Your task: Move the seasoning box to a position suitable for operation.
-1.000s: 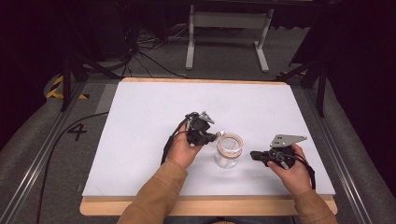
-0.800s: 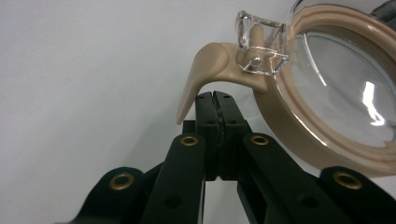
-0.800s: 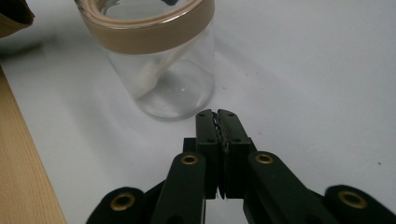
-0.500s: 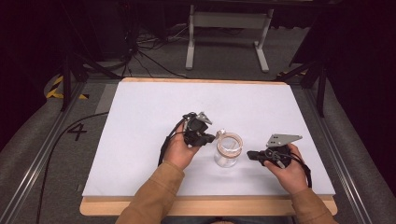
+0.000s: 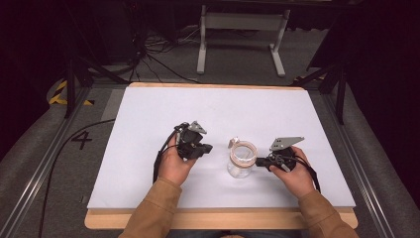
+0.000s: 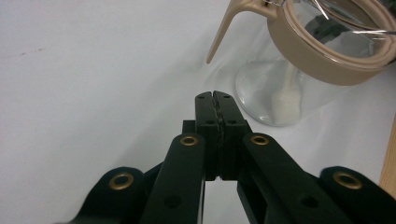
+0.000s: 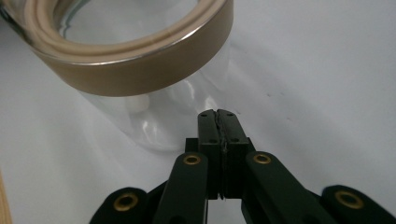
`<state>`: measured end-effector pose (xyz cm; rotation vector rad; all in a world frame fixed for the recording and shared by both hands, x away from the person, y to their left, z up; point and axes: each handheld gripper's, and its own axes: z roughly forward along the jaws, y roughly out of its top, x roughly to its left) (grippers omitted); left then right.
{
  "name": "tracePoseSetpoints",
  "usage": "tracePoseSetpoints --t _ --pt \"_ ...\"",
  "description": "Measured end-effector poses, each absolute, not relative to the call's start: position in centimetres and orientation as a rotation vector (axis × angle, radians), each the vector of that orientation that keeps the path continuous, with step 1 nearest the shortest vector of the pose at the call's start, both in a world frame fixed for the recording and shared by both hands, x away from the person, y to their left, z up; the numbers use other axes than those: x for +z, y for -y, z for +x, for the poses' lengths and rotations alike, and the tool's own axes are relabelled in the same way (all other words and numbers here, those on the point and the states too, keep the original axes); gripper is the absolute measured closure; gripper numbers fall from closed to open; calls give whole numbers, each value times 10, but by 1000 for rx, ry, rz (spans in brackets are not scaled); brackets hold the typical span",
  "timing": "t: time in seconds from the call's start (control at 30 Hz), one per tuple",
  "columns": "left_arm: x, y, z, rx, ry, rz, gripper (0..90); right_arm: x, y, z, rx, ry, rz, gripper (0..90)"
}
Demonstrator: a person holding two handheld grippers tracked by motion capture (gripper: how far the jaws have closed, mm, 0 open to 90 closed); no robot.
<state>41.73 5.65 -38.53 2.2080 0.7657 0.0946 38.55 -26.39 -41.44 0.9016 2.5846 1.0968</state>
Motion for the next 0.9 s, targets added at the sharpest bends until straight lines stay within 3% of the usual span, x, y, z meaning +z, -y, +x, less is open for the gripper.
tracePoseSetpoints --t 0.9 --pt "-383 -51 419 82 -735 2213 897 -414 240 368 1063 -2658 799 900"
